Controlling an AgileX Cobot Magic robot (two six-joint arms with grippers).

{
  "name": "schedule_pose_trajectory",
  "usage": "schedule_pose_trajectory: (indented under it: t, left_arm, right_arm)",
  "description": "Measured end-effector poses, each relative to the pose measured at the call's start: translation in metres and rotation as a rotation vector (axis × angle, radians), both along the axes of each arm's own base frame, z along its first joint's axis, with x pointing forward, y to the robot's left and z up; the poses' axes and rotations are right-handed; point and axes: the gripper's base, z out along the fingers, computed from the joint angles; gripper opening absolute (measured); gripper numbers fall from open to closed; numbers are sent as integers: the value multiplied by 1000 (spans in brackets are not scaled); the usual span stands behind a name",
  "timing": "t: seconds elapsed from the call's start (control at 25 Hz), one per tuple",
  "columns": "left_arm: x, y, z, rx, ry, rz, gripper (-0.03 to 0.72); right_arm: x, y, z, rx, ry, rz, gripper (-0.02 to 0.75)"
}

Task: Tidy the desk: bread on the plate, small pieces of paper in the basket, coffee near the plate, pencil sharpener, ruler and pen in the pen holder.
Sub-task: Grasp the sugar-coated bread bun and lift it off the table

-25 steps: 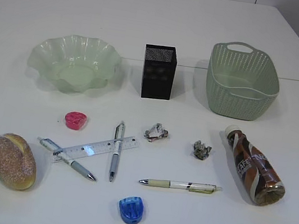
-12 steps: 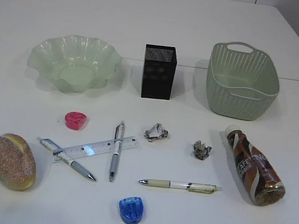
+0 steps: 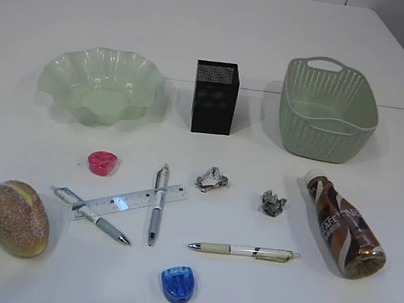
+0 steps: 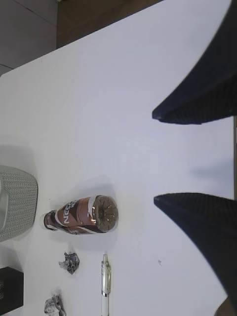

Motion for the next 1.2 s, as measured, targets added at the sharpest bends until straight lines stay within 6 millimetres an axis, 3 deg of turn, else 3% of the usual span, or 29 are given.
schedule_pose_trajectory:
  t: [0.36,0.56,0.72,1.2]
  left_arm:
    - [57,-8,33,-88,178,-42,244]
    - [81,-10,36,-94,282,-61,244]
    - [92,-12,29,-123,351,-71,244]
    - [102,-17,29,-208,334,-66,244]
  right_arm:
    - [0,0,0,0,0,24,370]
    - [0,0,0,0,0,38,370]
    - [0,0,0,0,0,38,370]
    - [0,0,0,1,0,37,370]
